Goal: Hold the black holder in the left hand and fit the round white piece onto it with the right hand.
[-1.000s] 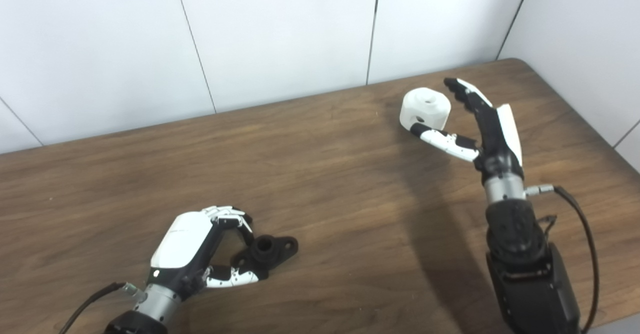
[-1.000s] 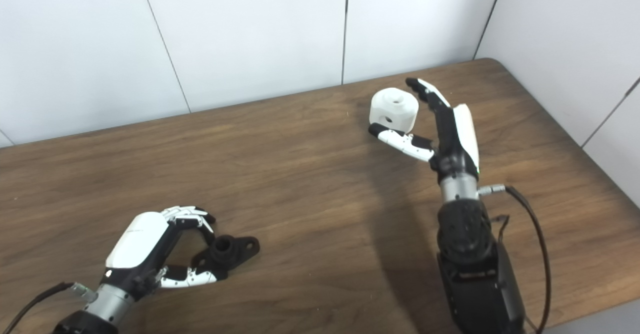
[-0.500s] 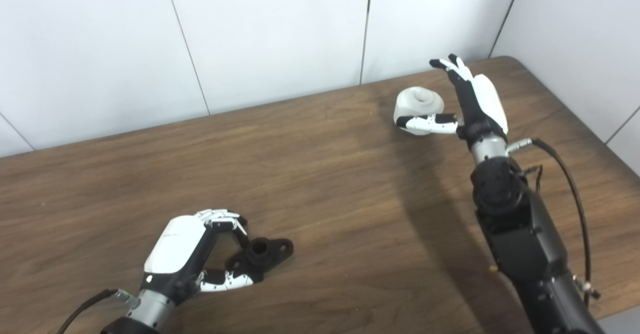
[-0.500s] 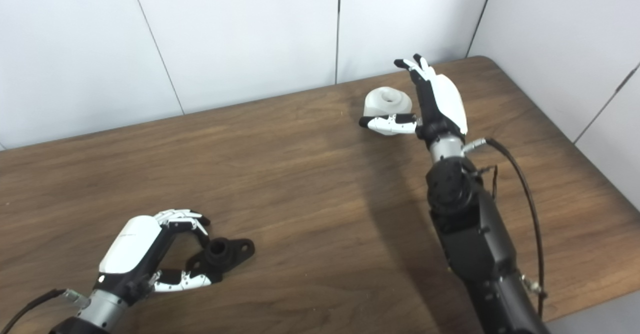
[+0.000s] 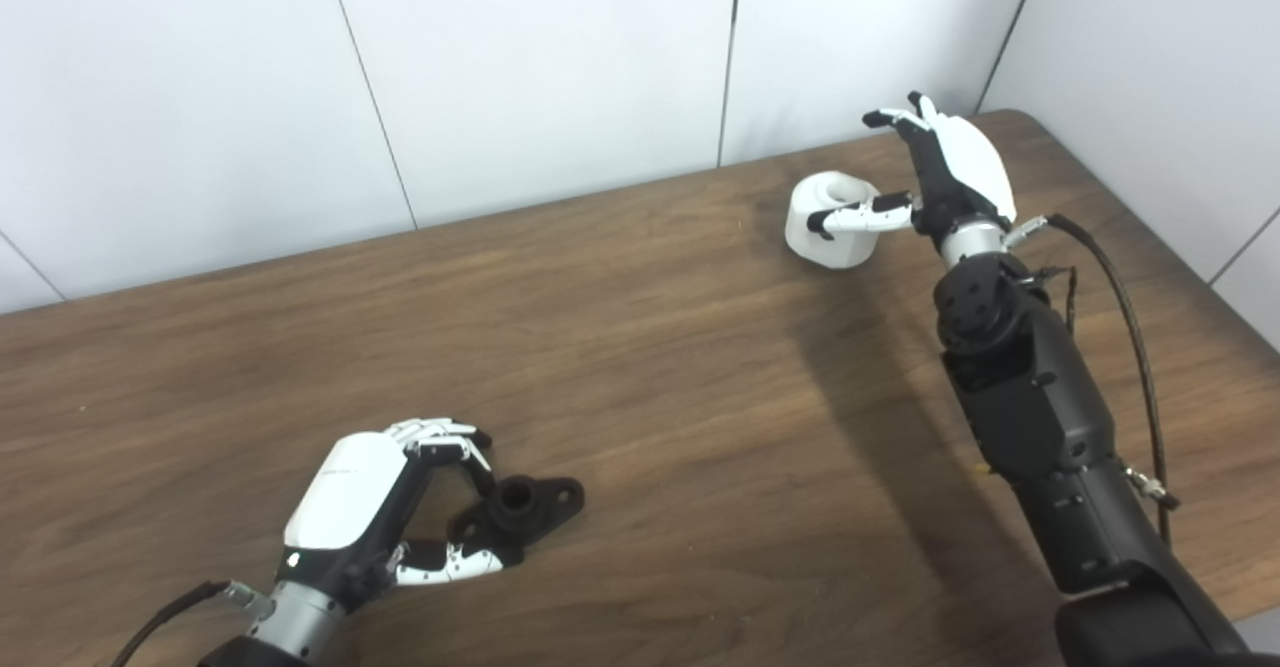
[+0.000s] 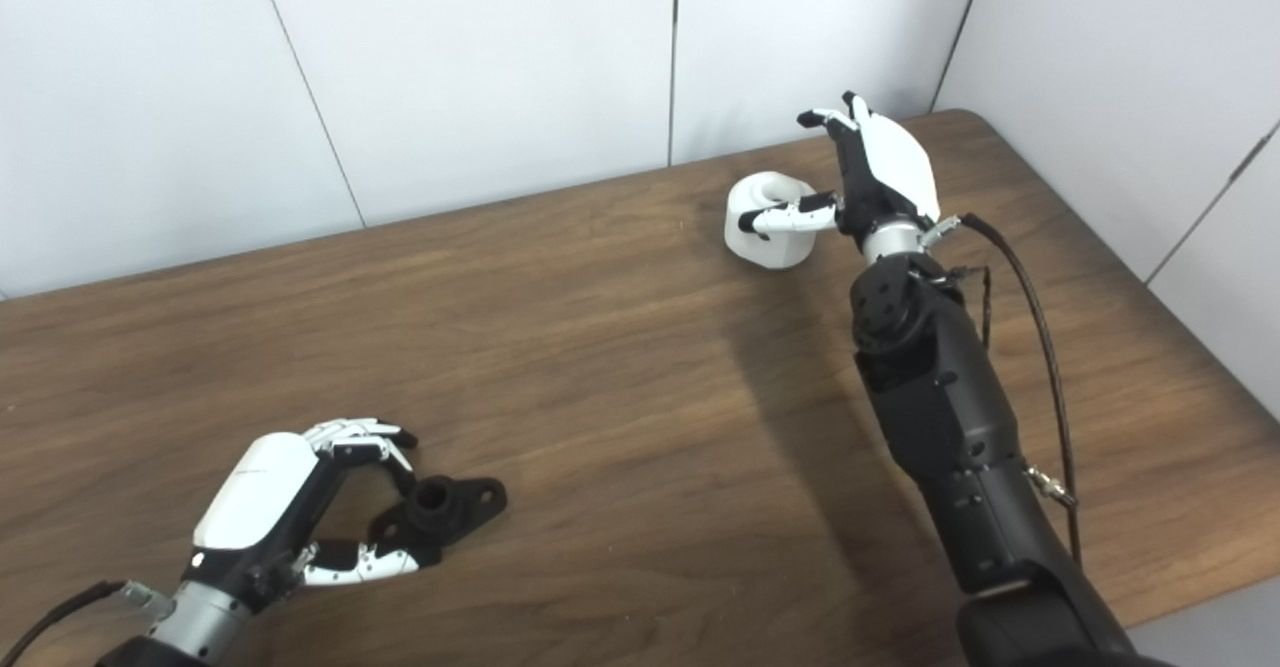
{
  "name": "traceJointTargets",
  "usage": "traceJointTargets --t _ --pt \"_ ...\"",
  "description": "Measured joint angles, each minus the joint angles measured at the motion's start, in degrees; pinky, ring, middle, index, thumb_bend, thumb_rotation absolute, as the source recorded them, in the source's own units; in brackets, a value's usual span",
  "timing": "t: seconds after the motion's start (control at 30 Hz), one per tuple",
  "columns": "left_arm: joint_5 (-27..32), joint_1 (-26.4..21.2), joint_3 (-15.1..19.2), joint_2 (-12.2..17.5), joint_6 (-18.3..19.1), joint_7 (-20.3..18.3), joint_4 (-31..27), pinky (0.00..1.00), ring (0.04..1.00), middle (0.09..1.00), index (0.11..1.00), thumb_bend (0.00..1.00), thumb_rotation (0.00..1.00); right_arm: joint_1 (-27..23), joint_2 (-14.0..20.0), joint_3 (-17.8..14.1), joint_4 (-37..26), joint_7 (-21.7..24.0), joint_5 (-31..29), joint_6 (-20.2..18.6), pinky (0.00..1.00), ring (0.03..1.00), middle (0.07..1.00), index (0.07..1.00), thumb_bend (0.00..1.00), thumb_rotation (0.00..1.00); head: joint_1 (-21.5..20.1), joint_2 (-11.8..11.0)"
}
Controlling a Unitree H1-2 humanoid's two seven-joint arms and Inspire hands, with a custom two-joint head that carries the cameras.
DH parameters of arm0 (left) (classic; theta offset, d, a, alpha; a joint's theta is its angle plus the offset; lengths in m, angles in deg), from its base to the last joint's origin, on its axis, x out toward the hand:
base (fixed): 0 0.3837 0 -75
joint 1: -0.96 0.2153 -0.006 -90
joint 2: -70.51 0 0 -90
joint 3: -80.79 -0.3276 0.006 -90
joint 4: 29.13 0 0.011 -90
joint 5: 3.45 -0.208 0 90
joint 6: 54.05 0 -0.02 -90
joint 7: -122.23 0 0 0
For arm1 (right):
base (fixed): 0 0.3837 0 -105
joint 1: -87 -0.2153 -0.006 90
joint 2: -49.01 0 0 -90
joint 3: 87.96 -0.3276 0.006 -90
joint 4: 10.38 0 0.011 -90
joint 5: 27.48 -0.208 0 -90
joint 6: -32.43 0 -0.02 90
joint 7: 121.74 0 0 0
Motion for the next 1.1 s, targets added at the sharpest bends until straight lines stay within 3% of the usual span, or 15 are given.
traceJointTargets --t 0.33,1.1 --pt "-0.02 -0.02 0.20 0.01 -0.20 -0.12 0.01 0.81 0.792 0.743 0.483 0.52 0.05 -0.82 0.00 -1.08 1.65 3.40 4.81 -0.02 1.00 1.000 1.000 0.770 1.00 0.33 0.00 0.00" --pt "-0.08 -0.38 0.52 0.01 -1.39 0.39 1.15 0.81 0.787 0.738 0.483 0.52 0.05 0.07 -0.30 -1.56 6.30 3.99 4.53 -0.02 1.00 1.000 1.000 0.720 0.99 0.32 0.44 -0.70"
